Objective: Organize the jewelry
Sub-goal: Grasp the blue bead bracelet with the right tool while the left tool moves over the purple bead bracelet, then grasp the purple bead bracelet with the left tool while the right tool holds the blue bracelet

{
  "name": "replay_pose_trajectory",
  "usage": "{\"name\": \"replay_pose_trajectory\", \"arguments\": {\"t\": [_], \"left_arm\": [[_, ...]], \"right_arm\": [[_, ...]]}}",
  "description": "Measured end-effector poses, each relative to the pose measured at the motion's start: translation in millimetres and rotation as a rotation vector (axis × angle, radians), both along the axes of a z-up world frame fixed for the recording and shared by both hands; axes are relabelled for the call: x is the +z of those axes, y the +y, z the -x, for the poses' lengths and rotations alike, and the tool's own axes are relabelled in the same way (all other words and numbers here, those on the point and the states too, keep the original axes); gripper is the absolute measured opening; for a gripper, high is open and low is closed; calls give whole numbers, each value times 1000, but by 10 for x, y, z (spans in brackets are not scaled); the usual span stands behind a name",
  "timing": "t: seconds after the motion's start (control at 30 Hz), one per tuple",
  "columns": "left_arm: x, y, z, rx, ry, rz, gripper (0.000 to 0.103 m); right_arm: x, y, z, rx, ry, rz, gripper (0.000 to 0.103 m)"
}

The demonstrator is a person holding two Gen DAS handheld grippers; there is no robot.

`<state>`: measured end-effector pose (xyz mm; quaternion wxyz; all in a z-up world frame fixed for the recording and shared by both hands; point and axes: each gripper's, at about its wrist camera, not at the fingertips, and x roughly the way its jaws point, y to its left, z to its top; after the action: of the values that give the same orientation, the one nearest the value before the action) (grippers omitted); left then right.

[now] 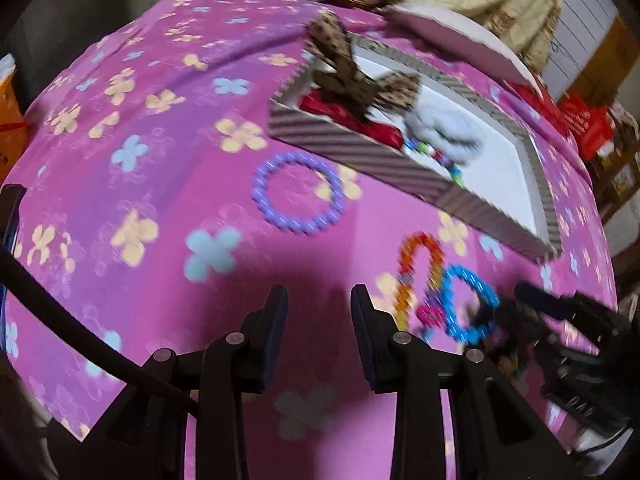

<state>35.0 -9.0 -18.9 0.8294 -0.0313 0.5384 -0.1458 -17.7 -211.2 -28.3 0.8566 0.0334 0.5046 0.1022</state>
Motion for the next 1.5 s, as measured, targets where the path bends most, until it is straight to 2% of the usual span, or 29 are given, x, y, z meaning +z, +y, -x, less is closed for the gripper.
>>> {"name": "replay_pose_trajectory", "arguments": {"t": [0.17, 0.27, 0.5, 0.67, 0.73, 0.77, 0.8, 0.9, 1.1, 1.27, 1.33, 1.4, 1.5], "left_arm": [[28, 12, -189, -30, -35, -24, 53], [11, -57, -285, -71, -50, -49, 56], [-108, -313, -384, -187, -77, -169, 57], [-186, -356, -442, -189, -60, -171, 56], [-180, -366, -435, -186, -75, -177, 49], [-180, -362, -432, -186, -77, -173, 36], [-179, -355, -432, -186, -72, -166, 28], [-165, -269, -449, -172, -37, -99, 21], [-13, -85, -409, -138, -49, -29, 21], [102, -93, -348, -160, -125, -57, 21], [94, -154, -345, -189, -142, -99, 30], [70, -219, -362, -235, -144, -126, 48], [5, -324, -384, -307, -139, -171, 50]], "right_arm": [[-125, -16, -85, 13, 38, 28, 37], [-165, -48, -105, 12, 41, 25, 34], [-173, -75, -136, 24, 16, 25, 24], [-188, -94, -148, 29, 9, -13, 13], [-181, -82, -147, 34, 11, -15, 12], [-172, -75, -149, 35, 11, -20, 11], [-157, -68, -145, 36, 9, -27, 11], [-53, -26, -112, 43, -13, -37, 11], [221, 25, -83, 52, -66, -66, 11], [334, 2, -90, 41, -84, -68, 11], [334, -21, -98, 36, -83, -70, 11], [315, -61, -112, 26, -77, -71, 11], [275, -147, -136, 9, -68, -82, 11]]}}
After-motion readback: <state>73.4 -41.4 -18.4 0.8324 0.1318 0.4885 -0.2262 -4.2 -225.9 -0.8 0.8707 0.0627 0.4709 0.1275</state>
